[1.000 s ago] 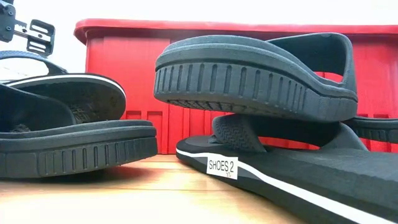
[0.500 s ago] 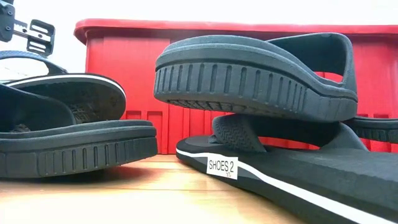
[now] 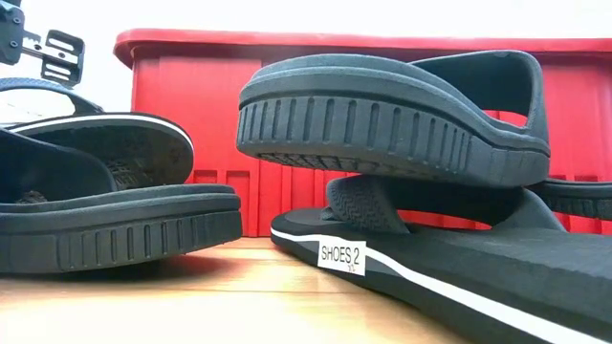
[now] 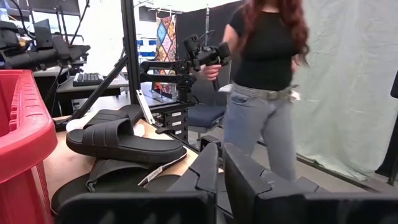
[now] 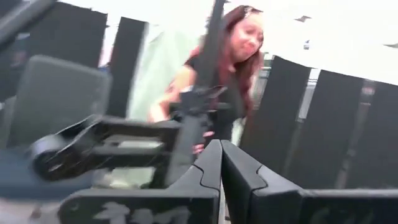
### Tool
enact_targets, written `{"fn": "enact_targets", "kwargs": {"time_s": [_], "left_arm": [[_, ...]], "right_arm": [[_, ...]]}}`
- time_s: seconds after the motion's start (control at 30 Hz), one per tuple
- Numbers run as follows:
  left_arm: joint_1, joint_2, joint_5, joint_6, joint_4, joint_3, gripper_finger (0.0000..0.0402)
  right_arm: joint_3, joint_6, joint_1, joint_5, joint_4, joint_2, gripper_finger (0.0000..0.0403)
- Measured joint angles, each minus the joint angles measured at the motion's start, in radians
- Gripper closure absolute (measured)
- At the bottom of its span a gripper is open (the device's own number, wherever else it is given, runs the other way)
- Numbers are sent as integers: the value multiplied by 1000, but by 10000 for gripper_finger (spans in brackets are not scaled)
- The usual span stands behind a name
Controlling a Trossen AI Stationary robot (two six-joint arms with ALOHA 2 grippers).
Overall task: Pick and place slides into bin
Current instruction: Put the black slide into the red bin
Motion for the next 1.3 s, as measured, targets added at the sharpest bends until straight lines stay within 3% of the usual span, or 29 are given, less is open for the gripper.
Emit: {"fn": "enact_targets", "kwargs": {"time_s": [0.2,0.47,0.6,0.7,0.93,1.3], "left_arm": [[0,0,0,0,0,0,377],[0,0,0,0,0,0,396],[0,0,0,0,0,0,399],[0,0,0,0,0,0,391],[0,0,0,0,0,0,376],[0,0,-9,37,0,0,400]], "right_arm": [[41,6,0,238,-24,1,403],[149,-31,0,390,-185,6,403],[230,-59,0,398,-228,31,403],[295,-84,0,427,-286,70,403],[488,-151,0,618,-407,190,403],[717,-215,0,949,-515,386,403]]}}
